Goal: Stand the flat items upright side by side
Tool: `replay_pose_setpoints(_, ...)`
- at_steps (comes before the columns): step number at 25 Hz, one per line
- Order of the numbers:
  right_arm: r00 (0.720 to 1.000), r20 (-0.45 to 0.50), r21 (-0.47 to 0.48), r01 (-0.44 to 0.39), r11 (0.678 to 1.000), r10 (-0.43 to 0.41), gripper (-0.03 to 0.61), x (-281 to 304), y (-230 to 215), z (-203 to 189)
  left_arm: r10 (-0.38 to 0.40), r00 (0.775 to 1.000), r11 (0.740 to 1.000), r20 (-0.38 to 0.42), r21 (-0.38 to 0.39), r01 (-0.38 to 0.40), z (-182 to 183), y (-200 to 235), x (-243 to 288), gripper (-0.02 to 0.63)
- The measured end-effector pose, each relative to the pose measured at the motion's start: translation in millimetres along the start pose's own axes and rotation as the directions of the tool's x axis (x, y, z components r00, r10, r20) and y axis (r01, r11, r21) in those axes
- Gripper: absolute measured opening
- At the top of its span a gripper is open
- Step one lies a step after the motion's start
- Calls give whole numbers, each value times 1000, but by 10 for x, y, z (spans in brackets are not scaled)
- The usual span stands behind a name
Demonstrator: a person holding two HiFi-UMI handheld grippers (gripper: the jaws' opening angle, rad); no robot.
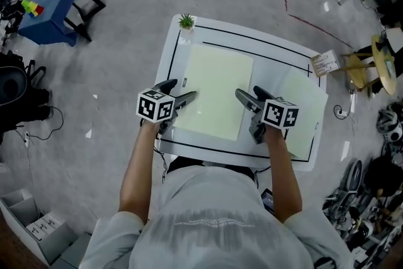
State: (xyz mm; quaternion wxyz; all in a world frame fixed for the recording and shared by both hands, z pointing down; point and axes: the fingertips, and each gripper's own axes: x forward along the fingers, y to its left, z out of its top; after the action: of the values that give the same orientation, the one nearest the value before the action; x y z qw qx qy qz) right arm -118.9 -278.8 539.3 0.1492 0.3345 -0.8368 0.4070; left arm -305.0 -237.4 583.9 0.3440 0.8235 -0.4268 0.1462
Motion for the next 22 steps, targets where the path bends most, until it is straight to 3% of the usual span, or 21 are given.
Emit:
replay_pose_setpoints(11, 997, -26, 223, 71, 972, -67, 409, 315, -379, -308, -119, 991, 989, -65, -94, 112, -160, 147, 319, 416)
replay_pose_setpoints(17, 995, -71, 243, 88, 966, -73, 414, 533, -459, -490, -190, 979, 975, -80, -135, 178, -231, 123, 347, 423)
replay_pose_setpoints(22, 999, -34, 243, 36, 969, -28, 421, 577, -482, -503, -213, 969, 973, -123, -115, 199, -283, 58, 402, 426)
